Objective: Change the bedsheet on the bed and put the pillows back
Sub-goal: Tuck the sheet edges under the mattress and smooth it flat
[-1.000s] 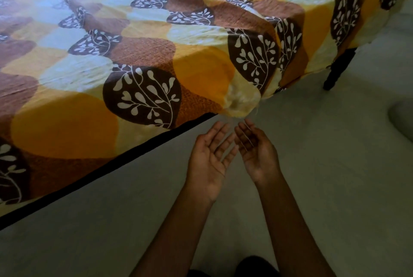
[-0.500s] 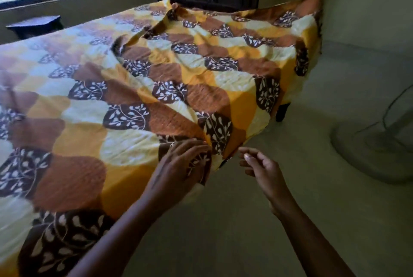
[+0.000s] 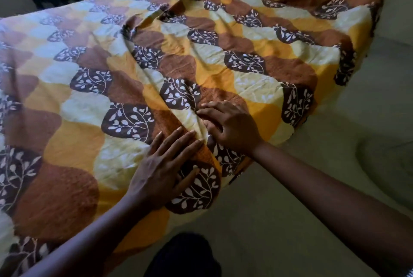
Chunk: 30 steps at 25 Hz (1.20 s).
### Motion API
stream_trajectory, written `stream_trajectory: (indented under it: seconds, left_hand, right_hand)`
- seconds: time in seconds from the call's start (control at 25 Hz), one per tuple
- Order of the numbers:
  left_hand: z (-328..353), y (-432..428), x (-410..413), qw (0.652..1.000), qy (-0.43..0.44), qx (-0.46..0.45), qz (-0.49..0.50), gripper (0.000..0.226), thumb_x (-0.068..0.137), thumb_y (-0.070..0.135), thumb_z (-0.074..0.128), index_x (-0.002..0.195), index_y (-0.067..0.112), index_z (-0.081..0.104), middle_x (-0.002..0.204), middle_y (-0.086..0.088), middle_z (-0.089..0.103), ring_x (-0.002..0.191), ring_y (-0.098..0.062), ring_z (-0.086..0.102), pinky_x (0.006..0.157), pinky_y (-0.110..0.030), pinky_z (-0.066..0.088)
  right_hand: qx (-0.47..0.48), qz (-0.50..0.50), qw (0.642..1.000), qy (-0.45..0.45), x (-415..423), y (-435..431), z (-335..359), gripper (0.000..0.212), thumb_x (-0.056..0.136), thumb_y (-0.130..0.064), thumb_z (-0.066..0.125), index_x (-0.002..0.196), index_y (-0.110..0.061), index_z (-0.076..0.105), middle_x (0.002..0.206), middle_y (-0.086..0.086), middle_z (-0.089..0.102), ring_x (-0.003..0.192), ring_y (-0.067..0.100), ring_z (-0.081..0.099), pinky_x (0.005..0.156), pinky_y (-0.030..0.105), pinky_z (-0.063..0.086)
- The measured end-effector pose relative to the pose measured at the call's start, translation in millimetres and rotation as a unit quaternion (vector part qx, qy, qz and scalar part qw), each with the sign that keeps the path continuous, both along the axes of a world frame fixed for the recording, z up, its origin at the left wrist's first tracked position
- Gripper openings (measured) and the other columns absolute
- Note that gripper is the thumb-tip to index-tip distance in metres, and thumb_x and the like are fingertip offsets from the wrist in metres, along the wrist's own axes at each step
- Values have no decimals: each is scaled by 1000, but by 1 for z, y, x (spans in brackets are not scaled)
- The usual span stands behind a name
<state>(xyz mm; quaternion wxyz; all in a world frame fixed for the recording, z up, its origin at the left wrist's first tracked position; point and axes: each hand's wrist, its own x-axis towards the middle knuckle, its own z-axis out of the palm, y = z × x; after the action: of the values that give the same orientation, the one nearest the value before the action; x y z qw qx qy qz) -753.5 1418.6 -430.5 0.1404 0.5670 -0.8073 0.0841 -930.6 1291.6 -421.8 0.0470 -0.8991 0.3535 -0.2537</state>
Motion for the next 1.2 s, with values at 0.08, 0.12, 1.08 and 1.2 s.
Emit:
stream_trajectory:
  seconds: [0.08, 0.12, 1.08, 1.2]
  left_hand:
    - [-2, -2, 2, 999, -34, 20, 2, 58, 93, 54, 28, 143, 25, 33, 149, -3, 33, 141, -22, 23, 112, -51, 26]
    - [-7, -1, 3, 999, -48, 14, 11, 58, 92, 53, 29, 143, 25, 33, 149, -3, 33, 141, -23, 23, 110, -53, 28]
    - [127, -9, -10, 870, 246, 405, 138, 71, 83, 68, 22, 135, 26, 44, 143, 2, 41, 131, -20, 38, 102, -39, 43]
    - [163, -14, -31, 834, 318, 413, 182, 46, 93, 42, 44, 131, 16, 50, 135, 1, 47, 121, -19, 48, 93, -23, 39]
  right_hand:
    - [-8, -7, 1000, -5, 1, -1, -7, 39, 87, -37, 41, 117, -25, 63, 123, -4, 62, 114, 18, 56, 96, 41, 45]
    - [-18, -6, 1000, -17, 0, -1, -9, 39, 88, -36, 41, 118, -25, 63, 123, -4, 62, 115, 17, 55, 97, 40, 43]
    - [390, -278, 878, -4, -10, 52, 133, 33, 87, -8, 51, 118, -18, 59, 127, 4, 49, 117, 21, 47, 88, 22, 38]
    - [394, -276, 877, 7, -64, 53, 173, 31, 88, -10, 54, 117, -18, 60, 123, 5, 50, 115, 22, 48, 89, 24, 37]
